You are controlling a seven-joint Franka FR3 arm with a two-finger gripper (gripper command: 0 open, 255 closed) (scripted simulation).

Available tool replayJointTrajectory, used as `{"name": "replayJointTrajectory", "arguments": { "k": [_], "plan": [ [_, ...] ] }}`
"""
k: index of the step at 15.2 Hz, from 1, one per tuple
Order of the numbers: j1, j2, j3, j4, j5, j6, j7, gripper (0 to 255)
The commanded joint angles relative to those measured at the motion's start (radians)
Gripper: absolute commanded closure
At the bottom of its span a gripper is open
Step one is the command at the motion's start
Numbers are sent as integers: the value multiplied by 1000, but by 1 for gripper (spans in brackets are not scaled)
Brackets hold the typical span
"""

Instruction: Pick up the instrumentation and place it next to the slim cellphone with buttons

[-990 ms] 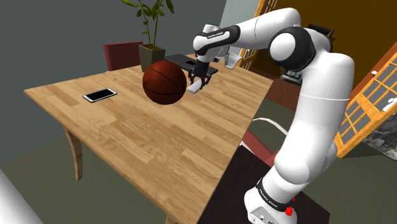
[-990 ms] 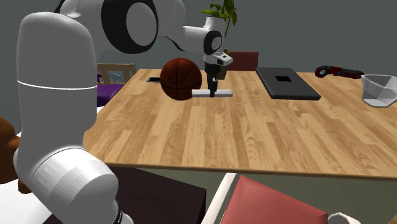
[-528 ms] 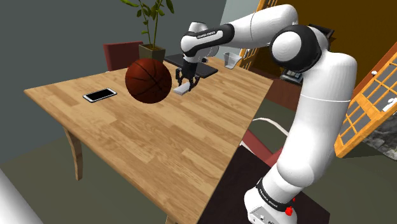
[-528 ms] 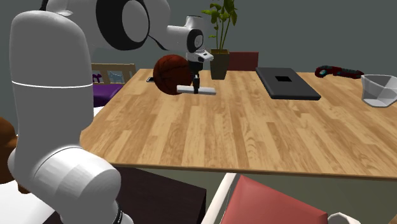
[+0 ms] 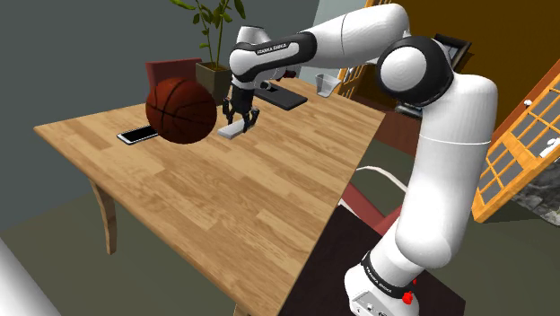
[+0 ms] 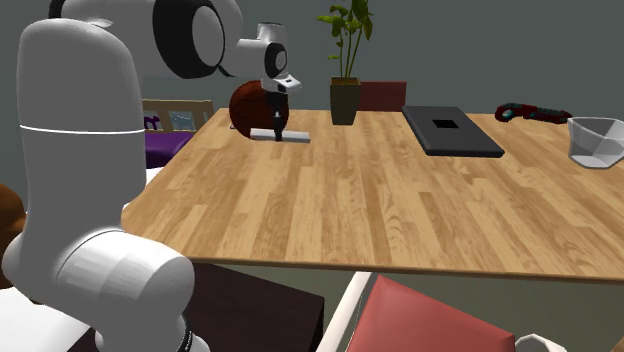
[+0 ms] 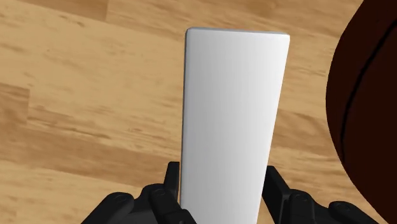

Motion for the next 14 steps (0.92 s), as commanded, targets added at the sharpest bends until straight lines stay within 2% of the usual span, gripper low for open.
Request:
{"name": "replayJointTrajectory", "arguments": {
  "k": [1, 7, 12, 14],
  "plan": [
    [28, 3, 11, 6, -6, -2, 42, 255],
    [119, 64, 42, 100, -27, -34, 169, 255],
    [197, 141, 63, 220, -46, -78, 268, 255],
    [209, 158, 64, 232, -49, -74, 281, 255]
  ]
}}
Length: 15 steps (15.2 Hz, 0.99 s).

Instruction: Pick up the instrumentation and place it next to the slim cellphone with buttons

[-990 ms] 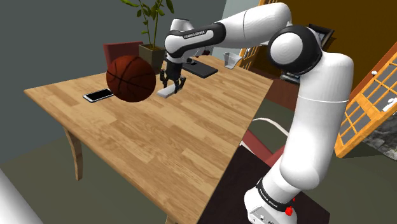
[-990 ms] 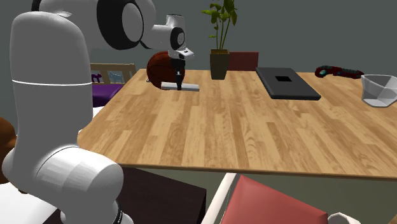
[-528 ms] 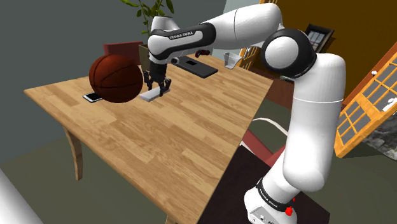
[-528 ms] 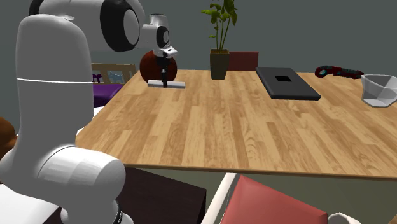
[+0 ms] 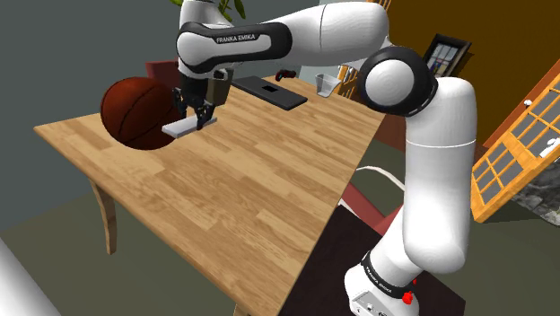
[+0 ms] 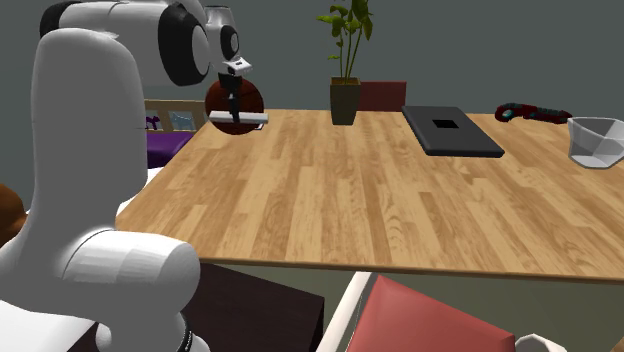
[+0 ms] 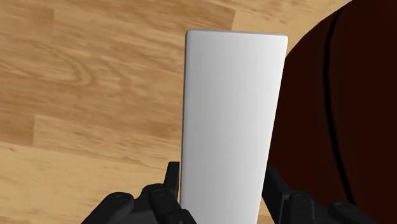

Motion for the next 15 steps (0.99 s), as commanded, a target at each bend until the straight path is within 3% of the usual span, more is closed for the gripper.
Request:
{"name": "replayJointTrajectory", "arguments": {
  "k": [1, 11, 12, 13, 15],
  "plan": [
    [7, 50, 2, -27, 0, 20, 5, 255],
    [14, 100, -8, -86, -2, 128, 6, 255],
    [8, -13, -13, -44, -5, 114, 4, 0],
    [8, -13, -13, -44, -5, 114, 4, 0],
    [-62, -20, 7, -18, 83, 79, -86, 0]
  ]
}}
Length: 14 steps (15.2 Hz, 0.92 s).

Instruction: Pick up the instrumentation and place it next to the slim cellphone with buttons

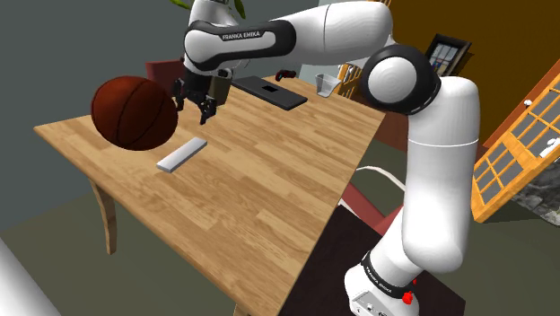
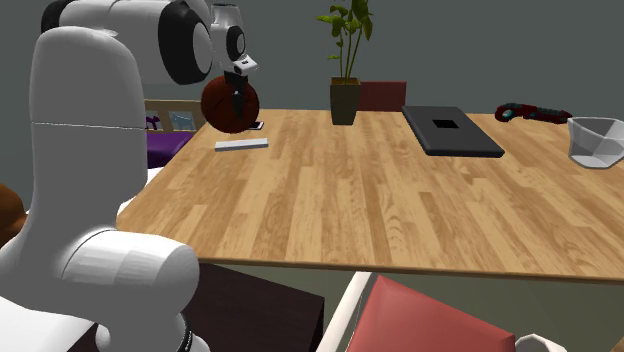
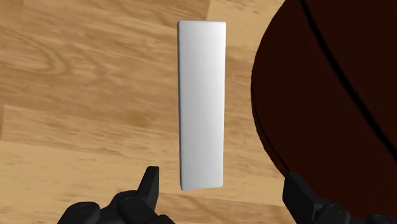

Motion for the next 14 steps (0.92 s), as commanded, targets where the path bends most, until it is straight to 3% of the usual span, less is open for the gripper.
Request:
{"name": "replayJointTrajectory", "arguments": {
  "k": [1, 9, 14],
  "plan": [
    [-63, 0, 17, 30, 81, -37, -83, 0],
    [-57, 44, 18, -2, 79, 39, -83, 0],
    [-57, 44, 18, -2, 79, 39, -83, 0]
  ]
}}
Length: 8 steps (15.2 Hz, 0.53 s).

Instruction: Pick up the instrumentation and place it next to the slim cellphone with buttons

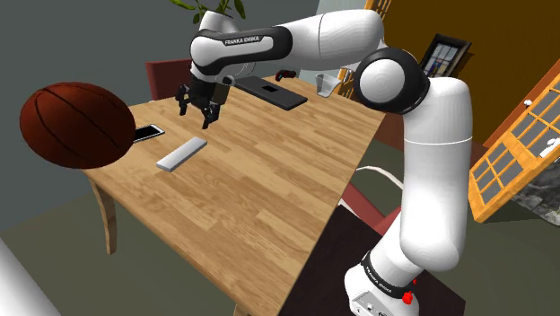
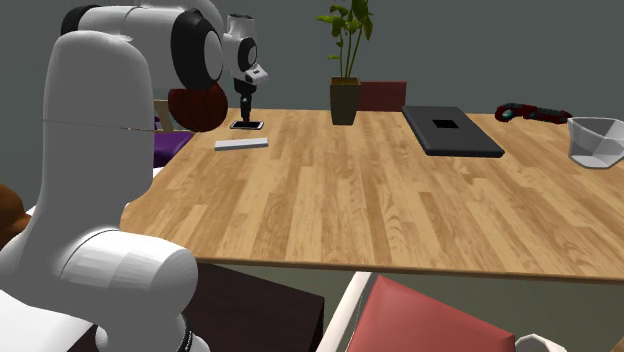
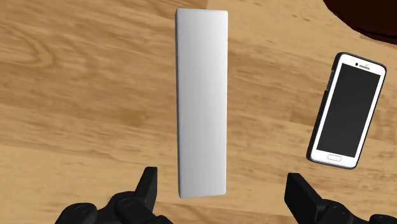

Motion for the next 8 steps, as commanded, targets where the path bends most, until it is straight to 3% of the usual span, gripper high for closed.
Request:
{"name": "replayJointTrajectory", "arguments": {
  "k": [1, 3, 4, 8],
  "plan": [
    [0, 1, 0, 1, 0, 0, 0, 0],
    [0, 1, 0, 1, 0, 0, 0, 0],
    [0, 1, 0, 1, 0, 0, 0, 255],
    [0, 1, 0, 1, 0, 0, 0, 255]
  ]
}}
